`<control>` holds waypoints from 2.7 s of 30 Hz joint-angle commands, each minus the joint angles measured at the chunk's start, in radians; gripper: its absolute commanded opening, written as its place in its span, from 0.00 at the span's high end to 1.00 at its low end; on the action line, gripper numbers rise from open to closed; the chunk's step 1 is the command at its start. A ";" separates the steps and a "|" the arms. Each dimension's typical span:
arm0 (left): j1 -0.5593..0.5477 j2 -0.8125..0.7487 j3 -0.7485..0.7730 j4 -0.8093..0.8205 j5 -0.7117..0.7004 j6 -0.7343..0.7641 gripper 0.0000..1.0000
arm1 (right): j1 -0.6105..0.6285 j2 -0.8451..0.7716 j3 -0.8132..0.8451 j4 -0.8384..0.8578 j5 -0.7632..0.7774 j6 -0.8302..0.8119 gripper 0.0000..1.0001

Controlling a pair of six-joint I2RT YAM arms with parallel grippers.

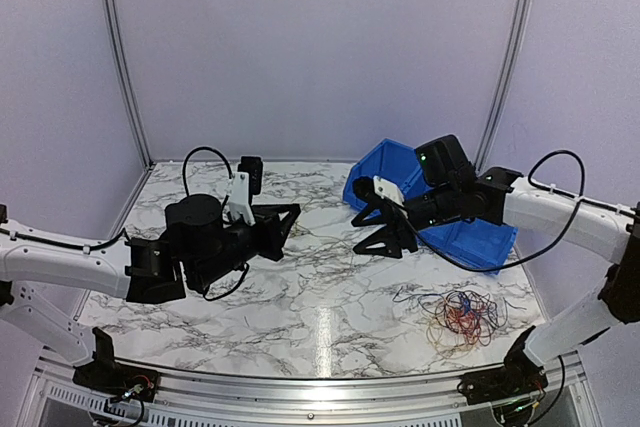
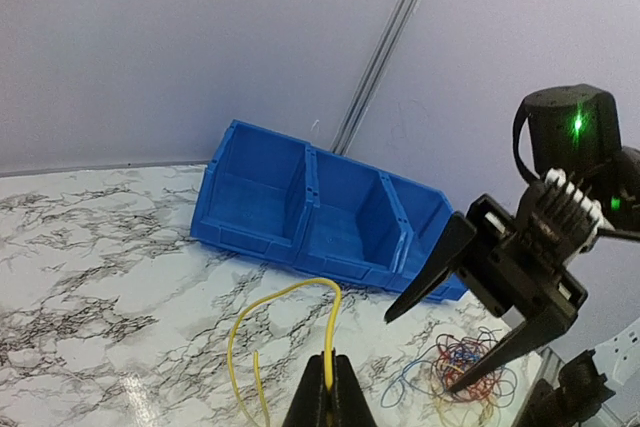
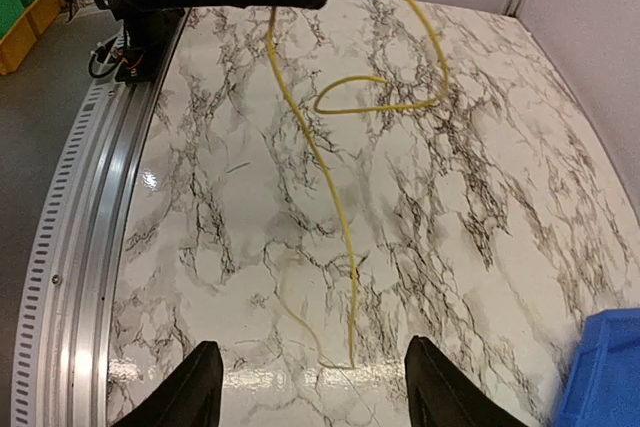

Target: Untangle the cables

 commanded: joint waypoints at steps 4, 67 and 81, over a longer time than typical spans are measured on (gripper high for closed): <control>0.000 -0.027 0.012 0.120 0.030 -0.107 1.00 | 0.108 0.095 0.078 0.135 0.114 0.059 0.35; 0.455 -0.027 0.090 -0.093 0.365 0.065 0.01 | -0.362 0.428 0.566 0.072 0.489 0.116 1.00; 0.486 -0.119 0.087 -0.096 0.334 0.149 0.01 | -0.421 0.719 0.763 0.031 0.491 0.210 1.00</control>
